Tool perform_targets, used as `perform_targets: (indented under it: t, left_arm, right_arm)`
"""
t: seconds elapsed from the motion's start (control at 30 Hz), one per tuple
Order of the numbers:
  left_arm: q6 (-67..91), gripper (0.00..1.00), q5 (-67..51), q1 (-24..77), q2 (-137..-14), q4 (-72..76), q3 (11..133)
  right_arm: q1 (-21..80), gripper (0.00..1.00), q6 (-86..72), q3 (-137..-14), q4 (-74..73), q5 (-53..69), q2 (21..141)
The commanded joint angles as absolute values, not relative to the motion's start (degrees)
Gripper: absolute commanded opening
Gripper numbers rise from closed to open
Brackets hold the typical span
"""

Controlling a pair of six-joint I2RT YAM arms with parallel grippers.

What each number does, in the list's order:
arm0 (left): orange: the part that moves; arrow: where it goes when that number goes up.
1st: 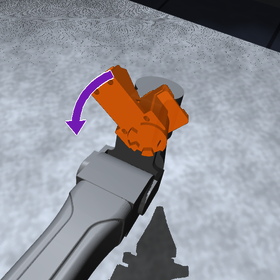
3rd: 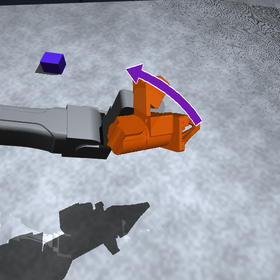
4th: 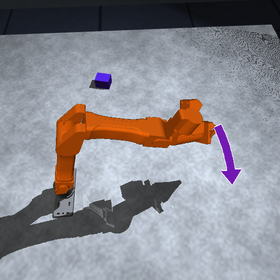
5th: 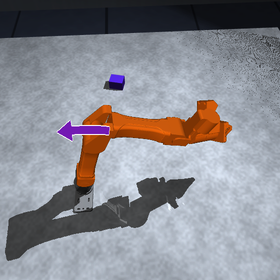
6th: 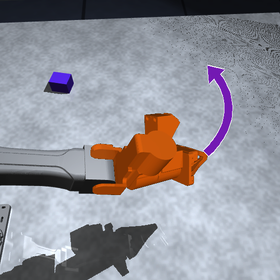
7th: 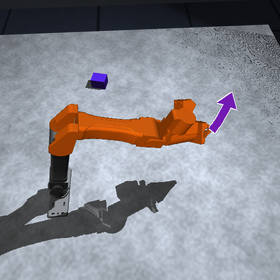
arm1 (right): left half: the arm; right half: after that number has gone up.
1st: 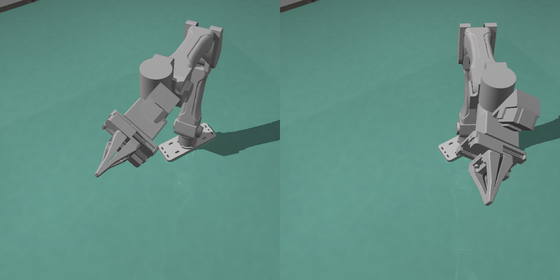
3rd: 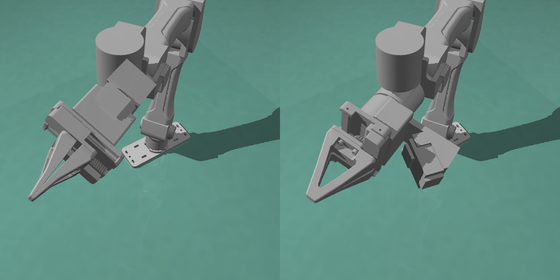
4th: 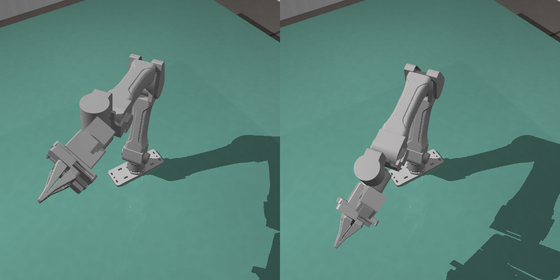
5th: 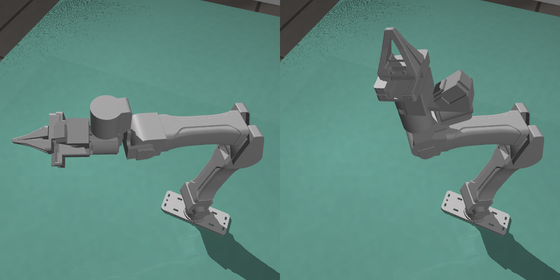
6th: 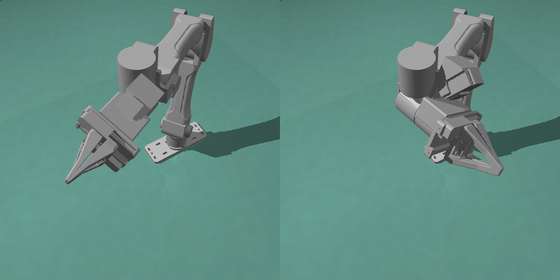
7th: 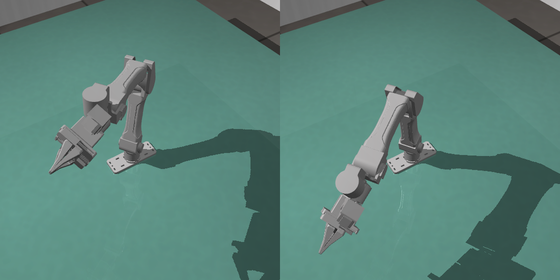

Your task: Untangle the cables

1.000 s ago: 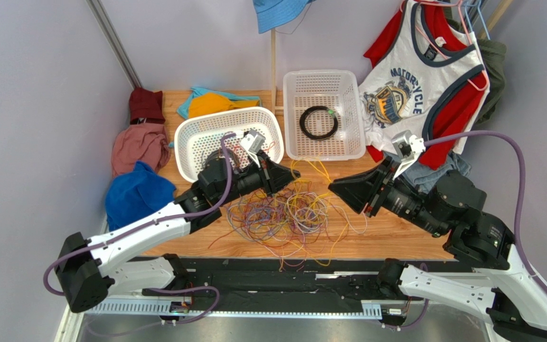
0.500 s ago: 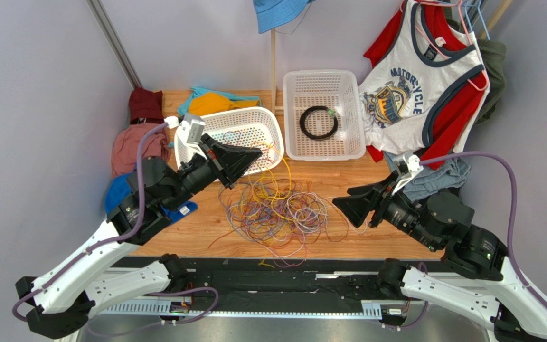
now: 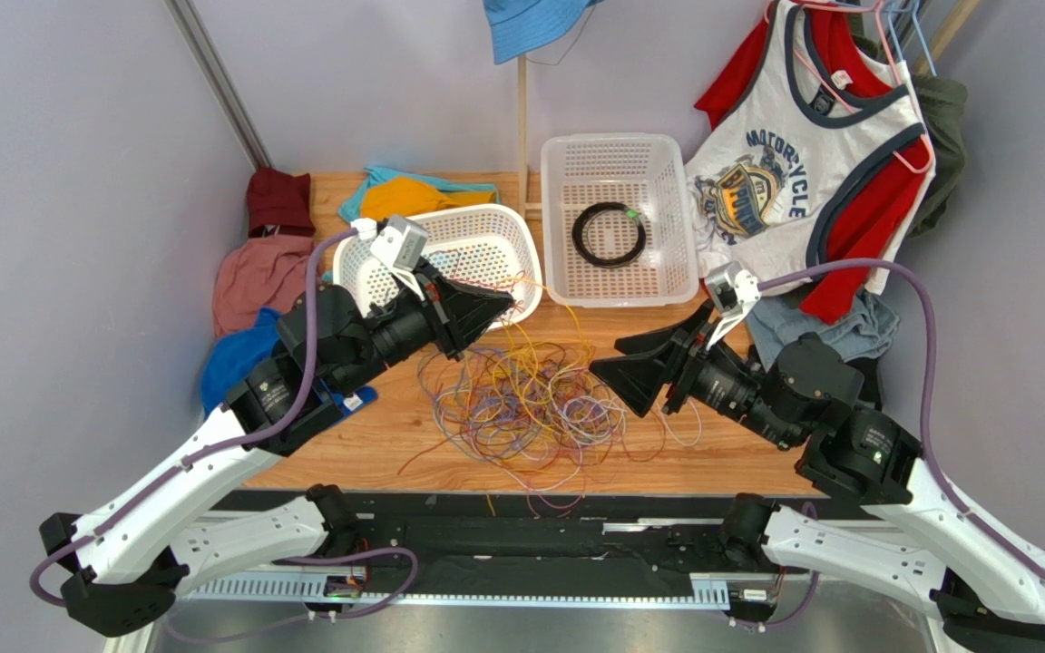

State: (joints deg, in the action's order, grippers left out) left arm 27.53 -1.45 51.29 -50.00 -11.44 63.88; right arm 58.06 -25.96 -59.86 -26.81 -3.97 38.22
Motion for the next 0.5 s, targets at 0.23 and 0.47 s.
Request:
perform_targets:
  t: [0.23,0.47]
  left_arm:
    - [26.6,0.0,-2.7,51.4,-50.0,-10.5,65.6]
    - [26.7,0.0,-3.3,51.5,-50.0,-10.9,65.7]
  right_arm:
    - [58.3,0.61,-24.0,-60.1,-19.3,-3.3,44.1]
    - [58.1,0.58,-23.6,-60.2,-17.8,-3.7,46.1]
